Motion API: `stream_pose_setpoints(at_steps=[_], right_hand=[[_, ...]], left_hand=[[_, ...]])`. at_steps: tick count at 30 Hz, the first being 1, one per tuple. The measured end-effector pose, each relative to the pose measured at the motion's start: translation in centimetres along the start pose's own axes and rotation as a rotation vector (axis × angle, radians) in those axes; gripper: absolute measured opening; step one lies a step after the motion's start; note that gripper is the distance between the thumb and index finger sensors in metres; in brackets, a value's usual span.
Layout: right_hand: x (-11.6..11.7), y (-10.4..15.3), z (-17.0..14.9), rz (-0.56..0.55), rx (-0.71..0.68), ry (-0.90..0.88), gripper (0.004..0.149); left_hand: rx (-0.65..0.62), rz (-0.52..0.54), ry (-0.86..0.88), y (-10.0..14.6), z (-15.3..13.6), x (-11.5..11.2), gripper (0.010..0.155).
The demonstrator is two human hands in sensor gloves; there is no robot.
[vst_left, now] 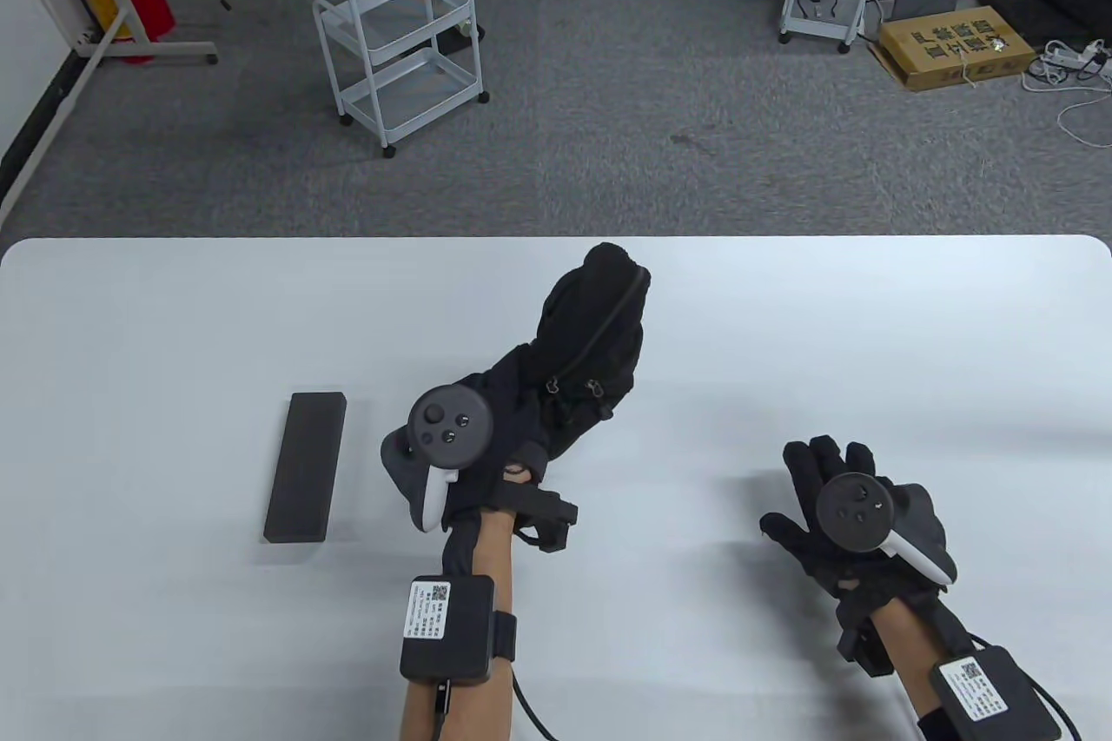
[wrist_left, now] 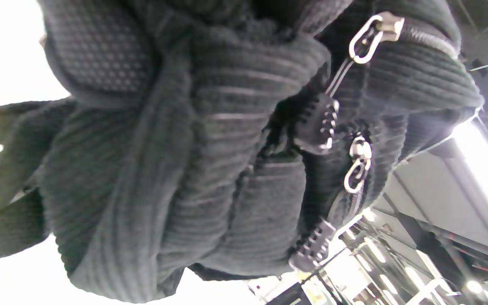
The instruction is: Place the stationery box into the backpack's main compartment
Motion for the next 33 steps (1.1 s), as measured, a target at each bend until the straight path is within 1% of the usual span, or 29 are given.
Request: stream_pose_setpoints(at_steps=[5,10,13,15,17,21,23,25,27,30,33], right_hand=[[0.2,0.4,1.4,-0.011,-0.046,0.019,0.089],[0.6,0.8,3.1,-0.010,-0.106,0.035,0.089],[0.5,1.2,4.7,-0.022,-0.158,0.040,0.087],[0.2,1.7,5.8,-0.059,-0.185,0.052,0.086],[-0.2,2.3,7.1,-0.112,-0.221,0.059,0.084],[-0.9,3.6,9.8,-0.193,-0.318,0.042,0.078],[-1.0,4.0,10.9,-0.210,-0.354,0.049,0.074],[-0.8,4.3,11.8,-0.214,-0.397,0.068,0.073],[-0.8,4.4,12.1,-0.230,-0.392,0.088,0.074],[-1.1,4.3,12.5,-0.274,-0.380,0.071,0.074],[-1.6,3.9,12.7,-0.307,-0.350,0.093,0.074]], left_hand=[[-0.040,-0.042,0.029,2.0,-0.7,-2.7,0.051],[-0.048,-0.088,0.082,2.5,-1.6,-5.5,0.052],[-0.079,-0.117,0.062,3.0,-1.4,-6.5,0.052],[-0.082,-0.147,0.056,3.2,-1.4,-7.1,0.052],[-0.096,-0.153,0.038,3.4,-1.3,-7.3,0.052],[-0.100,-0.178,0.085,3.6,-1.0,-8.0,0.053],[-0.118,-0.207,0.104,3.8,-0.6,-8.6,0.054],[-0.139,-0.232,0.106,4.1,0.1,-9.3,0.055],[-0.164,-0.254,0.091,4.5,0.7,-9.9,0.055],[-0.191,-0.290,0.081,4.8,1.4,-10.8,0.053],[-0.210,-0.298,0.071,5.0,2.0,-11.2,0.052]])
Point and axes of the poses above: the tracker on the back of each hand, its own z axis roughly to the thumb side, its own y axis roughly from the fingertips to the wrist, x = y × z, the point moved 5 cm from there along -y, roughly from the wrist to the fingertips, and after that the axes turned 4 degrees about -y, right-handed, at the moved point
